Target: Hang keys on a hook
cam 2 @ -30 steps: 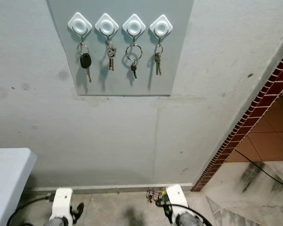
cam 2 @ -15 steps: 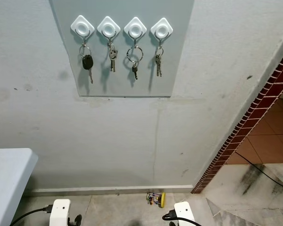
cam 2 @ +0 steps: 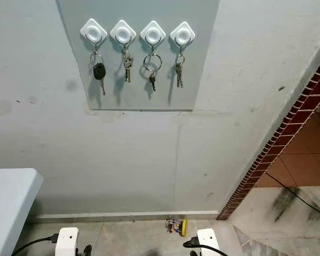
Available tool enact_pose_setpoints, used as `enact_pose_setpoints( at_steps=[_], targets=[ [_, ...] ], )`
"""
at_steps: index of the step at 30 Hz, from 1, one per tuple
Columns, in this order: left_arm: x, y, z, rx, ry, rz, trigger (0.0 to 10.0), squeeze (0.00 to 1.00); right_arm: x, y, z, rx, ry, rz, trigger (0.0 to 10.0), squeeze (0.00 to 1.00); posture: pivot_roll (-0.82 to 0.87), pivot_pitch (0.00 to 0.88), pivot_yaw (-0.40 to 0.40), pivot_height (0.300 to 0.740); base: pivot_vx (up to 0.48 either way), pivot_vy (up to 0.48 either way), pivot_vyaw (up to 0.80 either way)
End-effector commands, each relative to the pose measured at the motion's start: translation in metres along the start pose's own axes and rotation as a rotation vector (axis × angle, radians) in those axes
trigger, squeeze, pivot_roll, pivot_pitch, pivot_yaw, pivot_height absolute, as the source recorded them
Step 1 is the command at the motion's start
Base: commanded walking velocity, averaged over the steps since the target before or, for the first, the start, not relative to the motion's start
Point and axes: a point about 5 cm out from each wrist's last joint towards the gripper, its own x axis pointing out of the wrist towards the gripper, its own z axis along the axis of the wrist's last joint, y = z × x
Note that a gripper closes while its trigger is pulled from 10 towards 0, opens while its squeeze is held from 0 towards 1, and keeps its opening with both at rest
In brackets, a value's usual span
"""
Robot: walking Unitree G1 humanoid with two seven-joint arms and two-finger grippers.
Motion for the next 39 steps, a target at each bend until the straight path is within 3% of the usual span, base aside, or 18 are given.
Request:
enact_pose_setpoints(
  at_steps=[1, 39],
  targets=[
    [0.0013, -0.0011, 0.0034, -0.003, -0.005, 0.000, 10.0, 0.00, 0.0010, 0.0011, 0.0037, 0.003, -0.005, 0.004, 10.0, 0.00, -0.10, 0.000, -0.007, 0.740, 0.000, -0.450, 0.00],
    [0.0015, 0.0037, 0.0040, 0.010, 0.006, 0.005, 10.0, 0.00, -0.0003, 0.0008, -0.0024, 0.011, 0.008, -0.001, 10.0, 0.00, -0.10, 0.000, 0.000, 0.740, 0.000, -0.432, 0.00]
  ],
)
